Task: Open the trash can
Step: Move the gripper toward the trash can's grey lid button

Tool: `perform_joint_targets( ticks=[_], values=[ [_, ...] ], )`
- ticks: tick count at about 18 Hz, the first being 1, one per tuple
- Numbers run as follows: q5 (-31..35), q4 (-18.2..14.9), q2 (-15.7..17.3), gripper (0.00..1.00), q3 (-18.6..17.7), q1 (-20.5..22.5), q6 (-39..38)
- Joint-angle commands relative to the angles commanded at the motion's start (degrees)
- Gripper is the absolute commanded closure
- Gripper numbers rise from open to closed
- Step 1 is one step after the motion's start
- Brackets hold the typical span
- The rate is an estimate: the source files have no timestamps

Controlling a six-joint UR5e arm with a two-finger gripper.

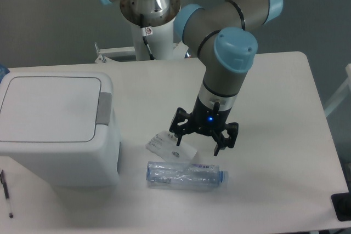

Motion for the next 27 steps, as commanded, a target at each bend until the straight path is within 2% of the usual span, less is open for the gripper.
perform_joint_targets(
  ticks=[2, 3, 8, 10, 13, 15, 19, 25, 27],
  values=[
    [-1.2, -0.6, 0.5, 0.0, 0.3, -0.1, -2.9],
    [-1.6, -2.0, 0.6, 0.0, 1.0, -0.1, -3.2],
    [-2.4, -18.2, 0.6, 0.0, 9.1, -1.3, -3.6],
    [-4.7, -21.3, 0.5, 0.0, 11.9, -1.5, -5.4],
    [-5.4, -24.0, 0.6, 0.0, 15.5, -3.4, -7.6],
    [-5.4, -26.1, 1.1, 0.0, 16.5, -4.1, -7.7],
    [-5.7, -28.5, 2.4, 0.0, 16.4, -5.3, -7.7],
    [-6.3, -28.8, 2.8, 0.0, 16.0, -5.6, -7.8],
    [-6.3, -30.4, 4.1, 0.0, 15.9, -5.9, -7.8]
  ],
)
